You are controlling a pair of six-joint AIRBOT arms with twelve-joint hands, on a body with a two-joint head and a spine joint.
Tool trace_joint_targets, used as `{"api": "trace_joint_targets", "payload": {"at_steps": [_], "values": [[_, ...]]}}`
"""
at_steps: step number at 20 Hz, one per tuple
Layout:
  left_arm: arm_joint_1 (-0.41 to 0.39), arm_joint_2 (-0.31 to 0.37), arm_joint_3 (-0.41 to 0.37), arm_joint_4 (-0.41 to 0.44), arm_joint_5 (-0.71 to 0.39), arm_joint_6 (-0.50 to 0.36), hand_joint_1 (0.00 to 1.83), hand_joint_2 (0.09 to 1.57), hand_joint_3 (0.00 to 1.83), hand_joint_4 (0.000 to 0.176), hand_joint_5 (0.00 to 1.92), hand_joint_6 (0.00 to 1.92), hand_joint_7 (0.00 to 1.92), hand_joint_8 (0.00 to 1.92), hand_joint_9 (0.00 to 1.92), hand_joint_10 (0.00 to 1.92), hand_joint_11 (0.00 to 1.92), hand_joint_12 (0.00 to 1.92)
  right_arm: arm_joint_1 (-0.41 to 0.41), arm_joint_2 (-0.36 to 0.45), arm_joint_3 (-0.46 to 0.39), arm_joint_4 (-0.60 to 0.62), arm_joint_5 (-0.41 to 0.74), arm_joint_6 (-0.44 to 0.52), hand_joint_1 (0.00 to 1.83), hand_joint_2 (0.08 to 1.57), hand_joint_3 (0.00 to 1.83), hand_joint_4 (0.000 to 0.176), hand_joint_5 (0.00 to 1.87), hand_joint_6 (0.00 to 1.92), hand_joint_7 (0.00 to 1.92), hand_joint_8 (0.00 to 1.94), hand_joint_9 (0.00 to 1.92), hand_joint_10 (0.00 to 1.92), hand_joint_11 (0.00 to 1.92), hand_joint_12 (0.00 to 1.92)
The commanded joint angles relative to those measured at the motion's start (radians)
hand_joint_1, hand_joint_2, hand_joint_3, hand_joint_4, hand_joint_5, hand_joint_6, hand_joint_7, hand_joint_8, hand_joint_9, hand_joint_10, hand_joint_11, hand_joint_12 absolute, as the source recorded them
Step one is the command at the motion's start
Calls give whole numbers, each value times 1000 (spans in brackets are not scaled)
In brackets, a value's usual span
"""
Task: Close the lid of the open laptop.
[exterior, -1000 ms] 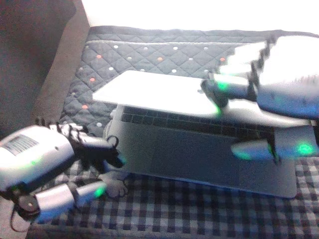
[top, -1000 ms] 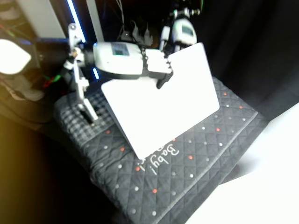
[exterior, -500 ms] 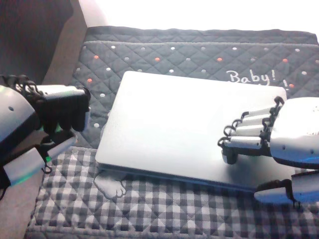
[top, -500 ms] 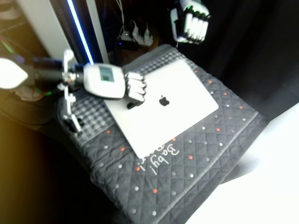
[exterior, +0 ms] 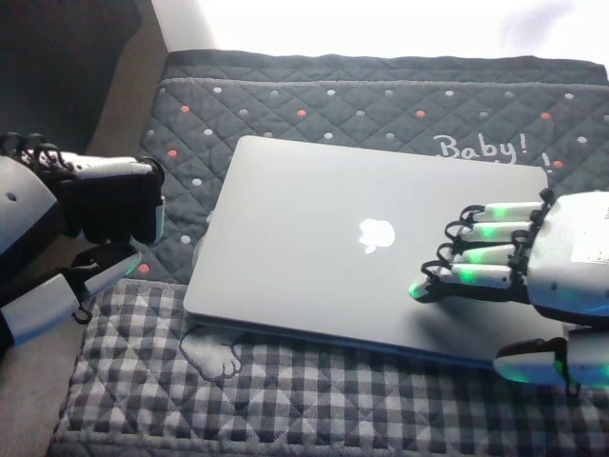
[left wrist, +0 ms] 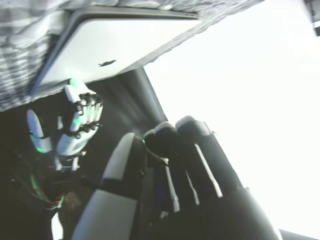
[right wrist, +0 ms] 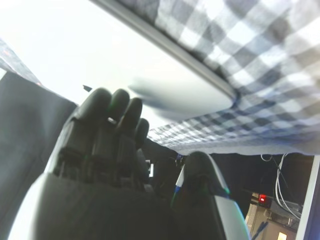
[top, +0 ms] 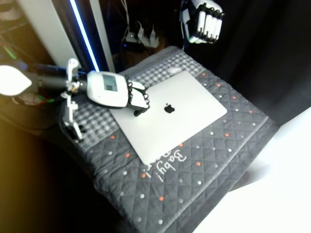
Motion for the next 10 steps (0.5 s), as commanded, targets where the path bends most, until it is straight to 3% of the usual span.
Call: {"api": "trace_joint_targets", "payload": {"at_steps": [1,2,3,4,5,6,7,8,9,10], "values": [[-12,1,6,-2,-126,4,1084,1337,0,0,553,1523,668,1627,721,1554,774,1743,5,20,-7,47,128,-14,241,1397,0,24,3,336,116,162,11,379,0,819],[-13,1,7,-7,-129,7,1062,1351,0,0,526,1560,636,1634,617,1356,594,1638,5,40,-24,91,137,-76,205,1383,0,43,1,264,72,87,3,241,0,592],[-13,2,8,-11,-132,9,872,1385,1,9,513,1654,528,1245,542,1222,437,1578,5,46,-43,132,144,-134,178,1389,0,45,0,162,49,42,0,127,0,362],[-14,2,9,-16,-137,12,765,1384,0,0,371,1022,508,832,490,885,294,1345,5,59,-56,157,153,-177,142,1363,0,49,0,51,42,20,0,46,0,189],[-13,2,11,-22,-146,12,743,1398,4,0,381,663,522,568,485,682,277,1191,5,80,-69,189,176,-208,317,1343,0,46,0,9,8,3,0,8,0,37],[-13,2,13,-24,-152,12,703,1429,13,0,306,430,459,307,390,525,106,1244,5,96,-69,206,198,-208,332,1338,0,48,0,1,1,0,0,1,0,7],[-13,3,13,-27,-161,12,656,1439,12,0,239,249,392,122,312,412,20,1218,5,109,-73,222,207,-208,297,1312,0,67,0,0,0,0,0,0,0,1],[-13,5,13,-32,-171,12,592,1405,0,2,158,78,262,10,214,235,0,1020,5,122,-80,240,208,-208,110,1351,0,29,0,0,0,0,0,0,0,0],[-12,5,14,-34,-178,12,592,1405,0,2,158,78,262,10,214,235,0,1020,4,130,-85,248,210,-210,110,1351,0,29,0,0,0,0,0,0,0,0],[-12,7,14,-39,-189,12,600,1392,0,1,103,32,186,8,140,157,0,810,2,140,-88,262,225,-216,151,1377,8,10,0,0,0,0,0,0,0,0]]}}
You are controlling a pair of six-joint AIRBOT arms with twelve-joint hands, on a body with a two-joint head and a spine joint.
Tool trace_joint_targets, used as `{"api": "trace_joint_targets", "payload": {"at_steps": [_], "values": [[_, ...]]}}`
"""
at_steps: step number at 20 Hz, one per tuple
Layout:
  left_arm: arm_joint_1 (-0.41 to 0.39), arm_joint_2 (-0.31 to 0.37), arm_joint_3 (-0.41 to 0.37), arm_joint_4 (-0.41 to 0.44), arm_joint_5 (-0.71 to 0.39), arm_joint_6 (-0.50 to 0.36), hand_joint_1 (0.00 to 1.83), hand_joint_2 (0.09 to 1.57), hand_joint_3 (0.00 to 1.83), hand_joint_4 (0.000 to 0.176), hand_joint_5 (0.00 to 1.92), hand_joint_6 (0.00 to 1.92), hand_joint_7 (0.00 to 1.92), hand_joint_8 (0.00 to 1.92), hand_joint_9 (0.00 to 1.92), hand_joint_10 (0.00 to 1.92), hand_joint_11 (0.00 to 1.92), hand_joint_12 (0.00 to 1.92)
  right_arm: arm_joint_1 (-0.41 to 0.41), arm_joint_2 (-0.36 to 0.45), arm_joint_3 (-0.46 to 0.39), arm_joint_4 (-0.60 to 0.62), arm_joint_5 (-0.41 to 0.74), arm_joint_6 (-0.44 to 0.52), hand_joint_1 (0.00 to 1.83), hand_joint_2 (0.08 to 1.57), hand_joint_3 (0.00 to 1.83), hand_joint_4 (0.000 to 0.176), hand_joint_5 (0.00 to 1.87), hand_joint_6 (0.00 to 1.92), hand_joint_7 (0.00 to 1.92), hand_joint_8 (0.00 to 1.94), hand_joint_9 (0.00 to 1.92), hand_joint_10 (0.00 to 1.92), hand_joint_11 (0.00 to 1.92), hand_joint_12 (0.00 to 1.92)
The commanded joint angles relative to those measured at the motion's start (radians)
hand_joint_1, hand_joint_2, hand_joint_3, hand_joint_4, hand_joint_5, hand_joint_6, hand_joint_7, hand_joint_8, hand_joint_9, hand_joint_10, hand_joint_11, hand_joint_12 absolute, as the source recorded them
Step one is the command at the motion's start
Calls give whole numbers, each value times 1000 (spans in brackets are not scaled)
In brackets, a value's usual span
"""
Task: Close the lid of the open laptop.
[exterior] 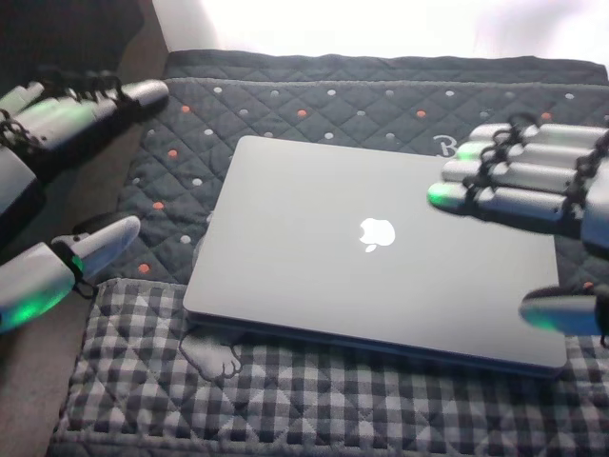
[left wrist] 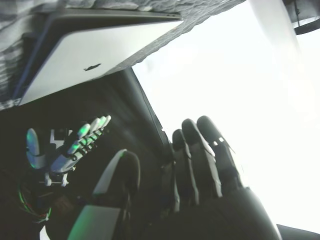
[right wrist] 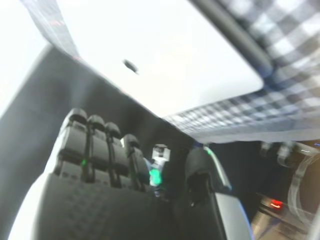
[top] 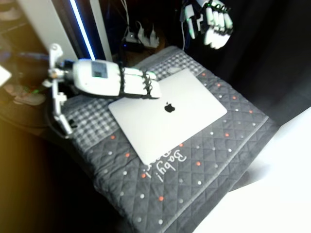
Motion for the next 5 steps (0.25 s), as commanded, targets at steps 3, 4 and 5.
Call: {"api": "trace_joint_targets", "payload": {"at_steps": [3,4,5], "values": [[-9,11,9,-1,-151,1,319,1370,0,93,0,0,0,0,0,0,0,11,-68,70,-65,207,215,-237,129,1417,19,14,0,0,0,0,0,0,0,0],[-9,16,11,-7,-160,1,209,1317,0,105,0,0,0,0,0,0,0,1,-99,92,-72,248,273,-255,25,1433,22,0,0,0,0,0,0,0,0,0],[-9,21,10,-12,-168,1,179,1263,0,115,0,0,0,0,0,0,0,0,-110,101,-72,265,298,-255,4,1404,7,0,0,0,0,0,0,0,0,0]]}}
